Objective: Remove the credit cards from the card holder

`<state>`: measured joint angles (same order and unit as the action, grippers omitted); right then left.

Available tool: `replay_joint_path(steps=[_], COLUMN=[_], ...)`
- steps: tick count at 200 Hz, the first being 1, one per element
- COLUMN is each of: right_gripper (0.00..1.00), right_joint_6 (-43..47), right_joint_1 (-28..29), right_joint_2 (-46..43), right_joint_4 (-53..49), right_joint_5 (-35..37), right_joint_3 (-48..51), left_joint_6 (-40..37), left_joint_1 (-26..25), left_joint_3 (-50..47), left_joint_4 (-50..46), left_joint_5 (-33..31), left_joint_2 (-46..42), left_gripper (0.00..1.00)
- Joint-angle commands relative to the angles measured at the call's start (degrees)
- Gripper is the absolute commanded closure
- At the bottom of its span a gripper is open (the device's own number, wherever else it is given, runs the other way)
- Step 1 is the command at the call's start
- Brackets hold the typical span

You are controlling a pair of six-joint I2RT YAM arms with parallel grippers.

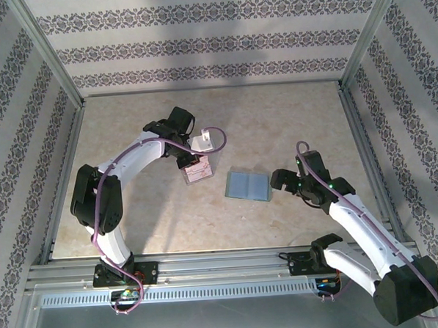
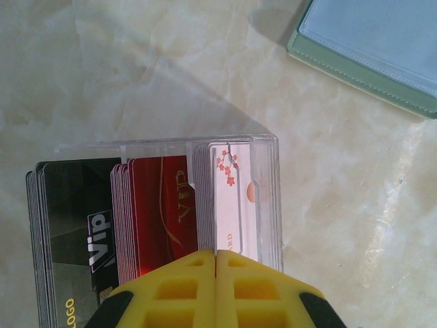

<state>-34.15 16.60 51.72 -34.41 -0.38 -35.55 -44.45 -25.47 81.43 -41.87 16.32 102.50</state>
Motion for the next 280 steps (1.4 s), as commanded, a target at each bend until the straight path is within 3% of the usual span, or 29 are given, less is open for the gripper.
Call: replay_joint_path(steps=[1, 47, 110, 167, 280], right_gripper=[0.02, 0.02, 0.02, 0.02, 0.02], right_joint_6=[0.92, 1.39, 1.6, 1.63, 1.56], right_joint_1=[-0.42, -0.55, -0.56, -0.6, -0.6], right_joint_2=[-0.62, -0.1, -0.13, 0.46, 0.92], right_joint_4=[-1.39, -1.1, -0.74, -0.9, -0.75], right_joint_5=[1.52, 1.58, 1.04, 0.81, 0.58], right_joint_3=[-1.71, -1.82, -1.28, -1.72, -1.37], left_joint_6=[-1.64, 0.34, 1.45, 2.49, 1.64], left_joint_1=[0.57, -0.22, -0.55, -0.64, -0.59], left_joint_3=[0.9, 0.99, -0.44, -1.88, -0.15], left_joint_4=[-3.9, -1.02, -2.0, -3.11, -0.48], left_joint_5=[1.4, -3.02, -0.87, 2.82, 1.97], left_joint_2=[2.29, -0.59, -5.64, -2.38, 3.19], left_gripper=[1.0, 1.0, 1.0, 1.0, 1.0])
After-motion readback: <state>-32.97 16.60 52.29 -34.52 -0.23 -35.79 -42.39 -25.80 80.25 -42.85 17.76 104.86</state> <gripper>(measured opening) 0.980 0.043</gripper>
